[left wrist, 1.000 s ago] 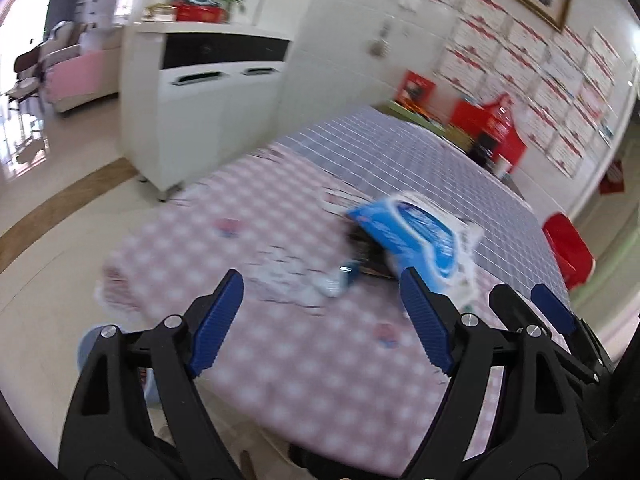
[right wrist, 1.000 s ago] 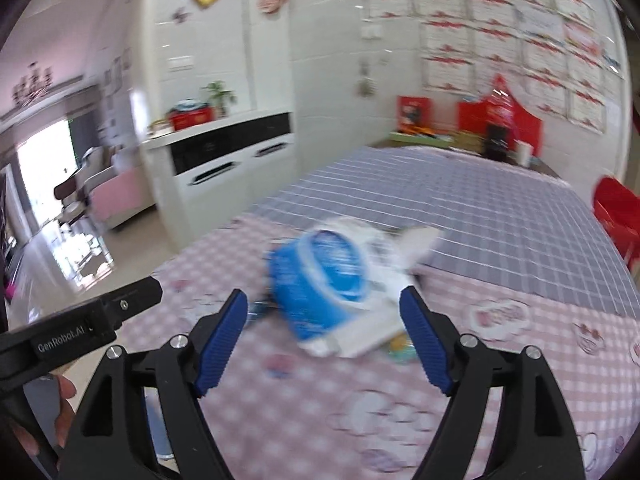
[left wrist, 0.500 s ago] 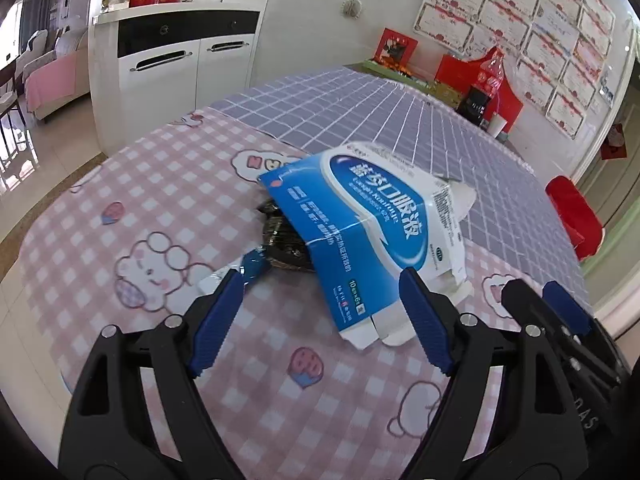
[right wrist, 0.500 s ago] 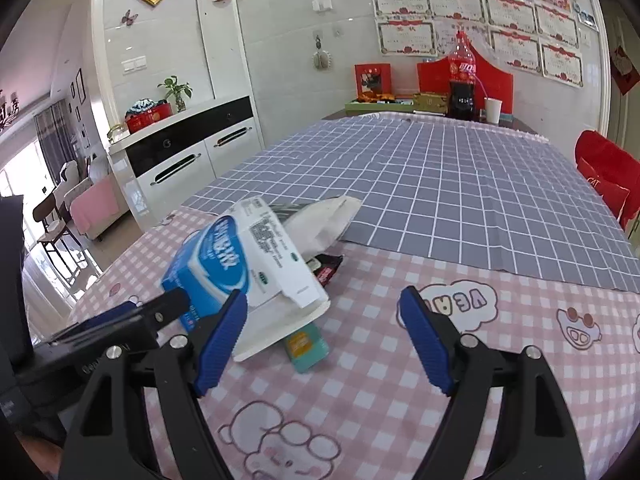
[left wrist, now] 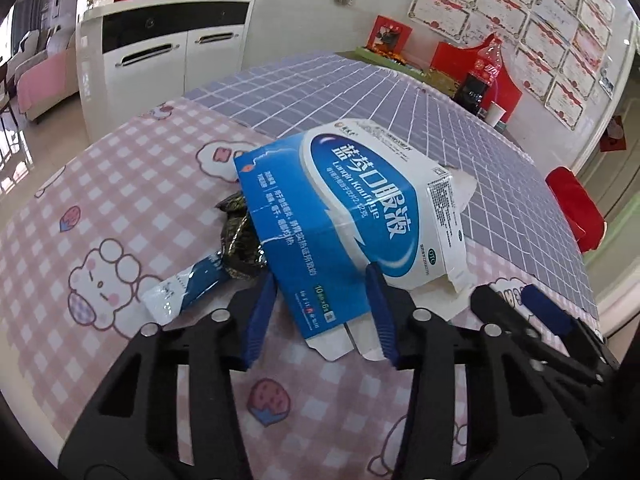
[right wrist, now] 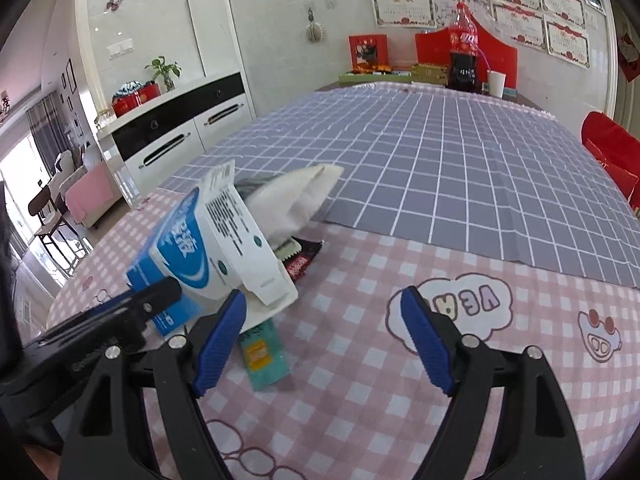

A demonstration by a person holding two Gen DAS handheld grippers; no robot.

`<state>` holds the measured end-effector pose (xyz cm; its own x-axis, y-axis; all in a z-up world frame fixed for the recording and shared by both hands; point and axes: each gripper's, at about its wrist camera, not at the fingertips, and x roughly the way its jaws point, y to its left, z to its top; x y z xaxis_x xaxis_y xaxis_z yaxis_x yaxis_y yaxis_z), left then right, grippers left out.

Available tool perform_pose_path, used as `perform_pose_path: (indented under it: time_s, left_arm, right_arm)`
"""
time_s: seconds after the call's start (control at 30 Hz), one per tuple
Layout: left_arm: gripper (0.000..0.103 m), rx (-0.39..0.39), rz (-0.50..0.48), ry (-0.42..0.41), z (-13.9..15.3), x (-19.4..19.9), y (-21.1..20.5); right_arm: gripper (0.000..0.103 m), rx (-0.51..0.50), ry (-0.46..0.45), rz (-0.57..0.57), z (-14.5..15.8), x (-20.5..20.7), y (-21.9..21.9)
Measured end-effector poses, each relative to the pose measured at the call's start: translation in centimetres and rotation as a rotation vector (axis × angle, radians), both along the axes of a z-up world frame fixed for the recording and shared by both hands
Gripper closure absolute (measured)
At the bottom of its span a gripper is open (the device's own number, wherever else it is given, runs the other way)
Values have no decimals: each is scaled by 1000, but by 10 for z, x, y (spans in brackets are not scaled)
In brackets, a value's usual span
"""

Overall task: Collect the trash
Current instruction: 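Return to the table and close the left tool on the blue medicine box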

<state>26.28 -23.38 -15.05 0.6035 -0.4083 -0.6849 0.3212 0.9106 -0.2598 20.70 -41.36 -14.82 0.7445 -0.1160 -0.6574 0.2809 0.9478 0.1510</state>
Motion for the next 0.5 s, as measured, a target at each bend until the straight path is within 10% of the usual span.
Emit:
perform_pose_path:
  time_s: [0.5]
  left_arm:
    - [91,-116,-91,-77,21,-19,-4]
  right_arm:
    - [25,19,2,7,-2,0,0]
